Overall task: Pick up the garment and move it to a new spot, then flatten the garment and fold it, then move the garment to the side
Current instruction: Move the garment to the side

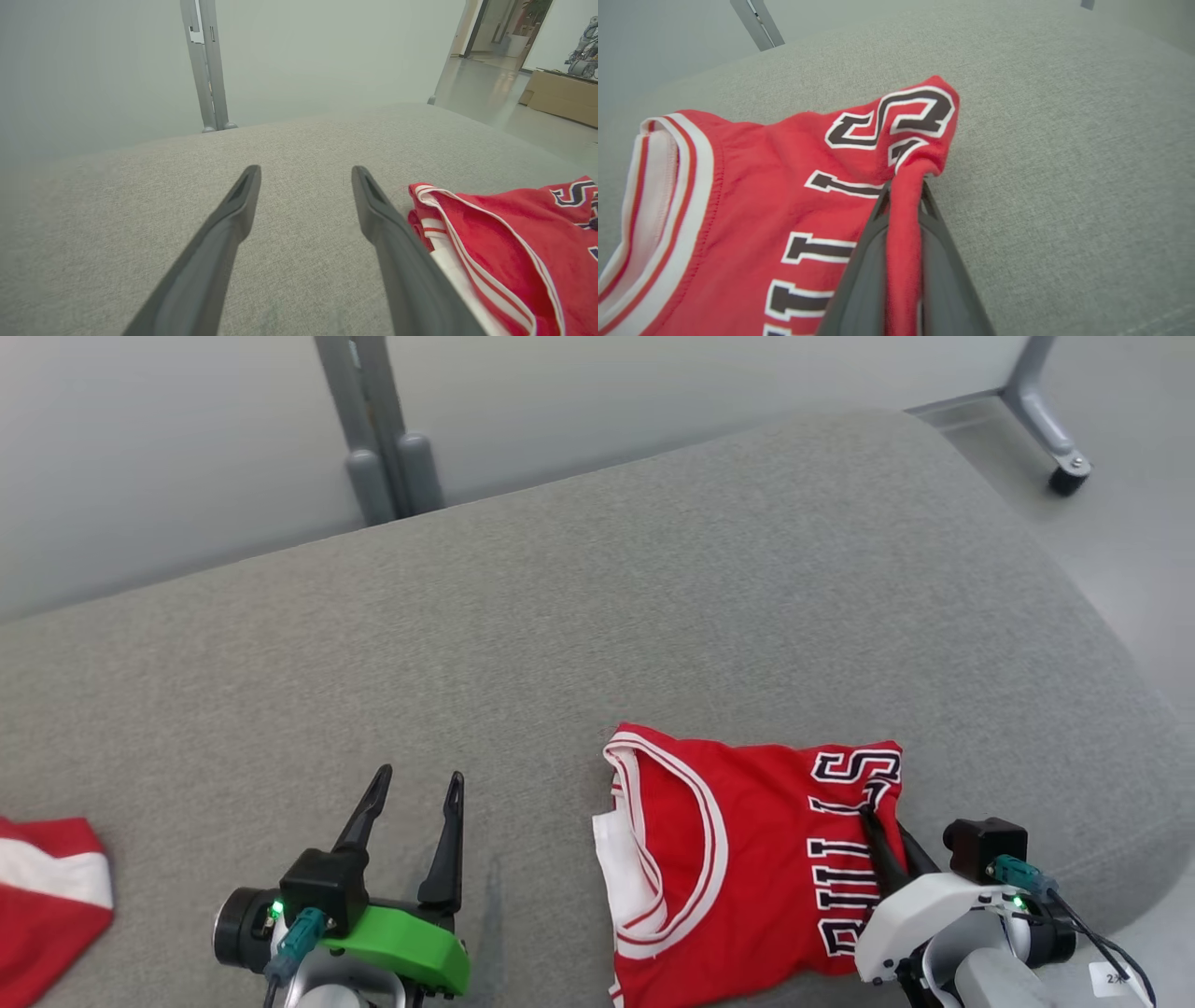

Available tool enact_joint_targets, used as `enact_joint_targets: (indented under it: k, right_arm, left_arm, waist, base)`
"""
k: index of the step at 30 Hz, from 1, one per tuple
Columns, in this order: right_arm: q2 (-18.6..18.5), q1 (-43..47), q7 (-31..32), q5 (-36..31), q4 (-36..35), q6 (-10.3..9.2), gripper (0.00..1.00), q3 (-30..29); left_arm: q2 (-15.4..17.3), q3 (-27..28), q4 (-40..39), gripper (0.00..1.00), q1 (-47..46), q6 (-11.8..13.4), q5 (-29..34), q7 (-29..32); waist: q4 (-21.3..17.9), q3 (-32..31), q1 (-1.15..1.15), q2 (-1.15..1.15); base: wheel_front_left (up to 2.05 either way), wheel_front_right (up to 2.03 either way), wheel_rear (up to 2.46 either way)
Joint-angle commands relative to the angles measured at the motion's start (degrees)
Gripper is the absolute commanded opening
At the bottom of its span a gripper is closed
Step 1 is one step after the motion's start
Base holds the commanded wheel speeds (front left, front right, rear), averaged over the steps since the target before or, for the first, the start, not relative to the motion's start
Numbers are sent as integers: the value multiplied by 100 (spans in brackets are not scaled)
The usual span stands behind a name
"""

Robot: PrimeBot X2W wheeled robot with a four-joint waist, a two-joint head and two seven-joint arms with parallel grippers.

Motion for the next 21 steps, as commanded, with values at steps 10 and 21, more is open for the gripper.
enact_joint_targets:
  k: [10,21]
  right_arm:
    - [11,-314,-1,-29,-302,-9,0,3]
    - [-182,-1681,-1,-457,-325,-9,0,-571]
  left_arm:
    - [24,33,-301,100,-298,-77,304,4]
    - [97,75,-546,100,-778,-218,702,4]
  waist:
    - [-473,623,0,0]
    - [244,1803,0,0]
  base:
    - [0,0,0]
    - [0,0,0]
